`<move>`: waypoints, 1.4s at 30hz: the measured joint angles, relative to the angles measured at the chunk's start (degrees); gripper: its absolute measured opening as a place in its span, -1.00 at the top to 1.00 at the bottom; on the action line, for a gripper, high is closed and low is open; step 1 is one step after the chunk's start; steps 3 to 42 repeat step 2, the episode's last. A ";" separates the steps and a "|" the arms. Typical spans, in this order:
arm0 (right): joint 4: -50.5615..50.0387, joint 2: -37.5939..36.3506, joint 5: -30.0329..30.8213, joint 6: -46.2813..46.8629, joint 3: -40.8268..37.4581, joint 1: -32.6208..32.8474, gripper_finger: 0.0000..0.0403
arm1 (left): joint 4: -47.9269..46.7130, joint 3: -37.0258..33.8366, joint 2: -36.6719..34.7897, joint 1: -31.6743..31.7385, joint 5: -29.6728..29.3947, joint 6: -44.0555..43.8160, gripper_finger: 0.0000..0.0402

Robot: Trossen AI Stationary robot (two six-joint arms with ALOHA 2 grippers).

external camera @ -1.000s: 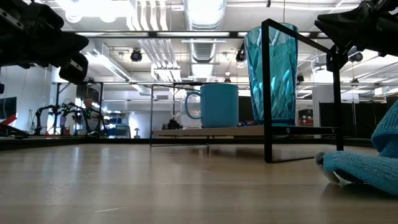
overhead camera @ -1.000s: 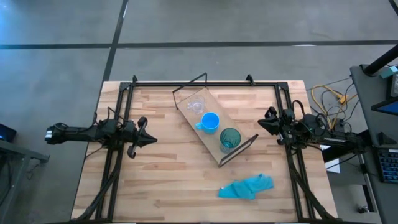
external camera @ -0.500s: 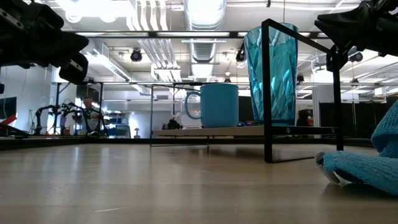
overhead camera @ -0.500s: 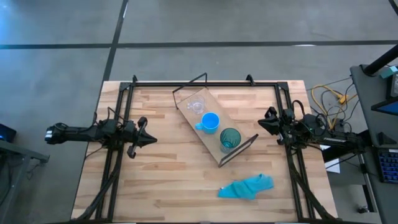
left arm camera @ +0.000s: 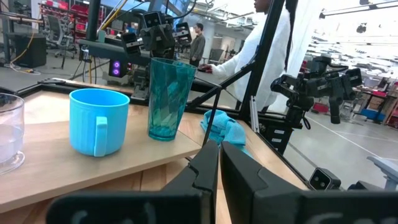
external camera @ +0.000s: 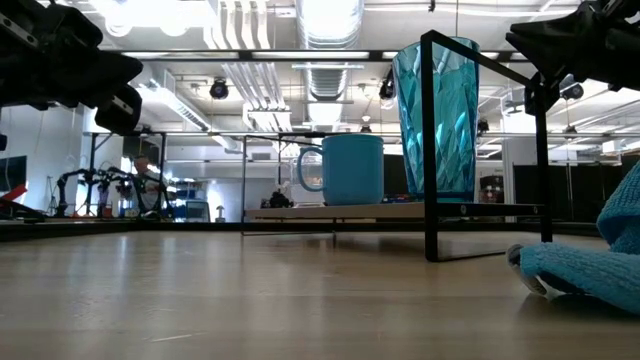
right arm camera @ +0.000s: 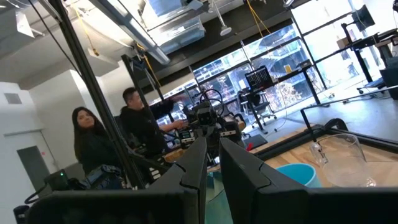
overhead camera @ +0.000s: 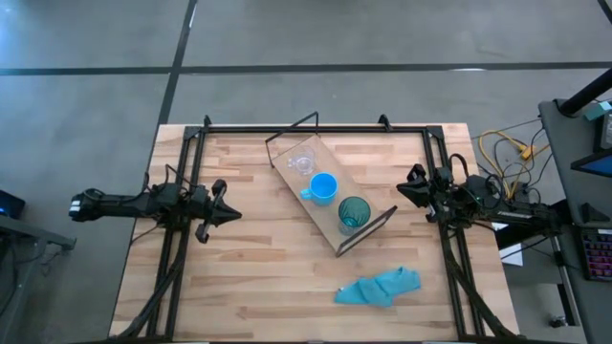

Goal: Stack small to large cups/mugs on shelf
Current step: Return to Home position

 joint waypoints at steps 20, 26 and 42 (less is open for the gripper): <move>-0.01 0.02 0.00 -0.02 0.00 0.01 0.81 | 0.00 0.00 0.00 0.00 -0.02 0.00 0.98; -0.01 0.02 0.00 -0.02 0.00 0.01 0.81 | 0.00 0.00 0.00 0.00 -0.02 0.00 0.98; -0.01 0.02 0.00 -0.02 0.00 0.01 0.81 | 0.00 0.00 0.00 0.00 -0.02 0.00 0.98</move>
